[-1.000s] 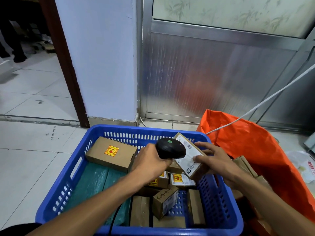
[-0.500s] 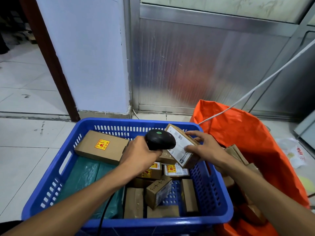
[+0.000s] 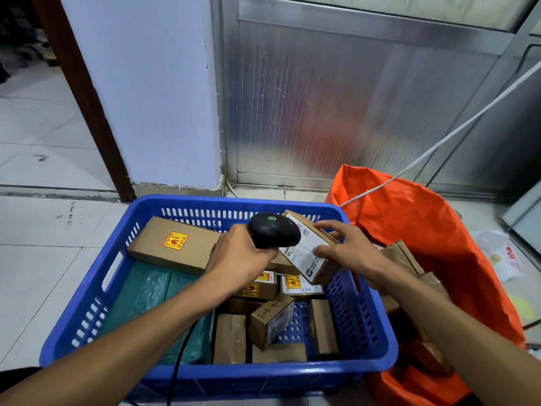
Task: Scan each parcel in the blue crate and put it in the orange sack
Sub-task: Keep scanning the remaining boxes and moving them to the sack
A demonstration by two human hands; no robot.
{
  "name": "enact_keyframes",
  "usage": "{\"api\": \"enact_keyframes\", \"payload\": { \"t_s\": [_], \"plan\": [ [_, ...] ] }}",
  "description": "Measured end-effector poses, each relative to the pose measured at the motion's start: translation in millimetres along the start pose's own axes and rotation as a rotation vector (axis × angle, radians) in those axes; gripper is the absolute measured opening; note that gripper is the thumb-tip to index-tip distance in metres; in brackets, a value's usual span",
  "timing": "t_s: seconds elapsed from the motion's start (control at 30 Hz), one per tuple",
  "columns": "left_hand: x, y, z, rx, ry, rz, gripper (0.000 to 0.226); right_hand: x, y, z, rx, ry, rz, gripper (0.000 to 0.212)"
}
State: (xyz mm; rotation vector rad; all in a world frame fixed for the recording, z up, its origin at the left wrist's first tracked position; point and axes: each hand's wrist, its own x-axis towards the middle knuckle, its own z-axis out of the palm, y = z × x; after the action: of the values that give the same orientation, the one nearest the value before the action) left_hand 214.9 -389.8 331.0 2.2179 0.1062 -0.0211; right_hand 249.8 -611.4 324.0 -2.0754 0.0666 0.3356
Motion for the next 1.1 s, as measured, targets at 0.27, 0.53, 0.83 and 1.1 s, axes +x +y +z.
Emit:
{"api": "enact_keyframes", "payload": {
  "t_s": [0.27,0.53,0.83,1.1],
  "plan": [
    [1,0,1,0.012,-0.007,-0.011,0.015,-1,0,0,0.021,-0.004,-0.003,0.055],
    [0,0,2,0.012,-0.016,0.0,0.016,2,4,-3,-0.005,0.003,-0.01,0.055],
    [-1,-1,3,0.01,-0.024,0.018,0.02,17,14,-41,-0.056,0.161,0.015,0.053],
    [-2,0,4,0.0,-0.016,0.013,0.013,14,39,-114,-0.135,0.248,0.171,0.053]
  ]
}}
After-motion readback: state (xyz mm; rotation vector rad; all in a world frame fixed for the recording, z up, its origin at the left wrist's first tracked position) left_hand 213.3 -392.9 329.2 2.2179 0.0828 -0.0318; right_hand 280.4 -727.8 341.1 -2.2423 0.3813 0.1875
